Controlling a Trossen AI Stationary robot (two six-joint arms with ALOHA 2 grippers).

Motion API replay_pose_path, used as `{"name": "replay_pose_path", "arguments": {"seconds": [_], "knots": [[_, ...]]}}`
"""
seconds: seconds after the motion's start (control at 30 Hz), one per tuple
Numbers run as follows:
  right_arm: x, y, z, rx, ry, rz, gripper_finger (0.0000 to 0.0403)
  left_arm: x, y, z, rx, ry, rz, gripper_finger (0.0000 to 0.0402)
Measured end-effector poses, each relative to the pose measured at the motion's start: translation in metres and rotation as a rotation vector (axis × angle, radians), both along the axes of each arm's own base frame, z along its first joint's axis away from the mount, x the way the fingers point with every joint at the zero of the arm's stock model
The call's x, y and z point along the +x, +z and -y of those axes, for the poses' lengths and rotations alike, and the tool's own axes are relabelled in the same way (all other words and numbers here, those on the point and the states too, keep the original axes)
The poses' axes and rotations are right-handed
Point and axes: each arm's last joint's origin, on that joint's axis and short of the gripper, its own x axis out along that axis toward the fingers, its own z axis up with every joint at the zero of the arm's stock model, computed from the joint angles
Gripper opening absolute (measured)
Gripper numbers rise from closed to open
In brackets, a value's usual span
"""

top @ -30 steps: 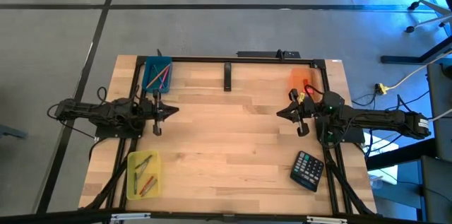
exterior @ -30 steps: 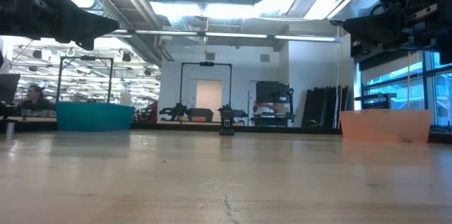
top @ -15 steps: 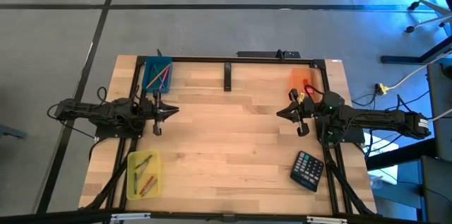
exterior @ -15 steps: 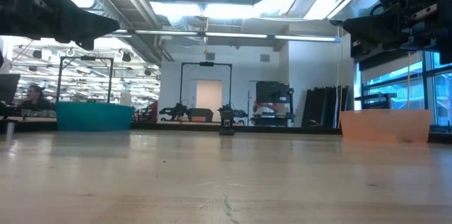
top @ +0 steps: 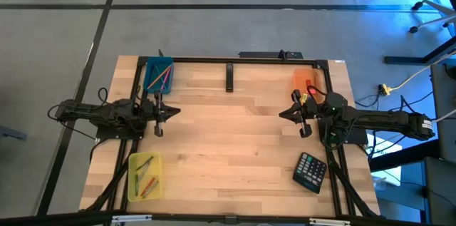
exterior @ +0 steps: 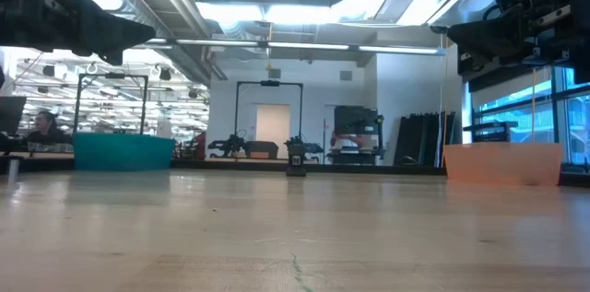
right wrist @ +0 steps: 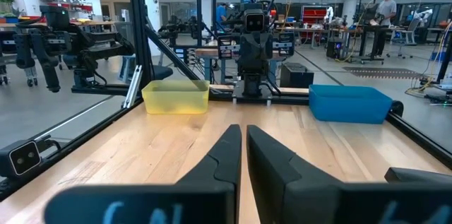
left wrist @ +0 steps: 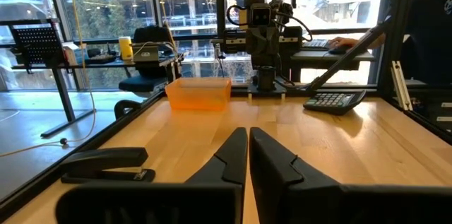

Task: Sort crayons/erasers/pens/pencils in bins
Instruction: Return to Home Position

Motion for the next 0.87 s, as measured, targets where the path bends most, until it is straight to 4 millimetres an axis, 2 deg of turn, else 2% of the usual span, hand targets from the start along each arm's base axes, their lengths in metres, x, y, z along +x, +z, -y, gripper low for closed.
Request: {"name": "replay_pose_path", "arguments": {"seconds": [0.3,0.87], "knots": [[0.0,0.0,0.0,0.0,0.0,0.0,0.0028,0.0,0.0,0.0,0.0,0.0,0.0,0.0001],[0.0,0.0,0.0,0.0,0.0,0.0,0.0028,0.0,0.0,0.0,-0.001,0.0,0.0,0.0031]]}}
